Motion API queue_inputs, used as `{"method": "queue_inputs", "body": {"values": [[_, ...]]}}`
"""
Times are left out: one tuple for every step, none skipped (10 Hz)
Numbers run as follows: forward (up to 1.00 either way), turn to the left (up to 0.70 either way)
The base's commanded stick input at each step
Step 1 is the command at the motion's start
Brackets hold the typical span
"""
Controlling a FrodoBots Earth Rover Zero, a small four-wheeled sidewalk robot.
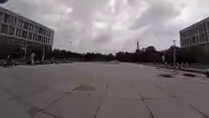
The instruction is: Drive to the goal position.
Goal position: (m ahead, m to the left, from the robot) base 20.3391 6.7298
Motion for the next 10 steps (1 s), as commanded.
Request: {"method": "queue_inputs", "body": {"values": [[0.7,0.0],[0.7,0.0],[0.7,0.0],[0.7,0.0],[0.7,0.0],[0.7,0.0],[0.7,0.0],[0.7,0.0],[0.7,0.0],[0.7,0.0]]}}
